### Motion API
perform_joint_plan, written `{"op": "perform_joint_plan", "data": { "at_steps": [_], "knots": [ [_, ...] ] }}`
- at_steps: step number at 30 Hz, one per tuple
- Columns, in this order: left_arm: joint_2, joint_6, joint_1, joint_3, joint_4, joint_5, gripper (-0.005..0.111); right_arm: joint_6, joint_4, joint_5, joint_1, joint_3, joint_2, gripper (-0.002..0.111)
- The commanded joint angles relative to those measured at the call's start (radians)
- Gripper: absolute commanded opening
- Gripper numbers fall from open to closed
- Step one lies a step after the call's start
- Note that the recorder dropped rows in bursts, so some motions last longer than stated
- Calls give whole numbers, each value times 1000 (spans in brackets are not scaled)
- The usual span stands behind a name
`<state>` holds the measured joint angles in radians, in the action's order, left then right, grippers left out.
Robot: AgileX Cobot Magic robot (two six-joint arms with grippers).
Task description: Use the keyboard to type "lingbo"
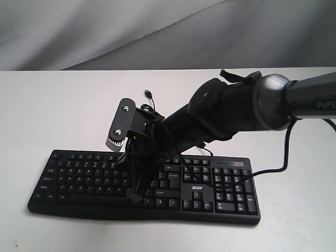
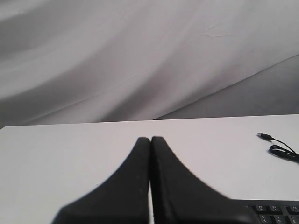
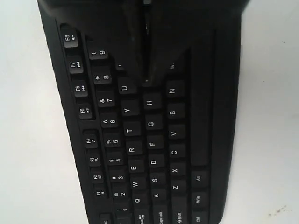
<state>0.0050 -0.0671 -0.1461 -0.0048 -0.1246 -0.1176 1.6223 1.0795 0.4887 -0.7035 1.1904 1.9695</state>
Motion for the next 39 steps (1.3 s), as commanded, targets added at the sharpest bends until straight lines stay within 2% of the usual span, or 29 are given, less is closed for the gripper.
{"op": "perform_joint_plan", "data": {
  "at_steps": [1,8,39],
  "knots": [
    [-5,-2,7,5,0,9,1,-9,30,5,17,-7,19,0],
    [-5,-2,7,5,0,9,1,-31,30,-33,23,-7,68,0],
    [-5,-2,7,5,0,9,1,-33,-41,9,25,-7,97,0]
  ]
}}
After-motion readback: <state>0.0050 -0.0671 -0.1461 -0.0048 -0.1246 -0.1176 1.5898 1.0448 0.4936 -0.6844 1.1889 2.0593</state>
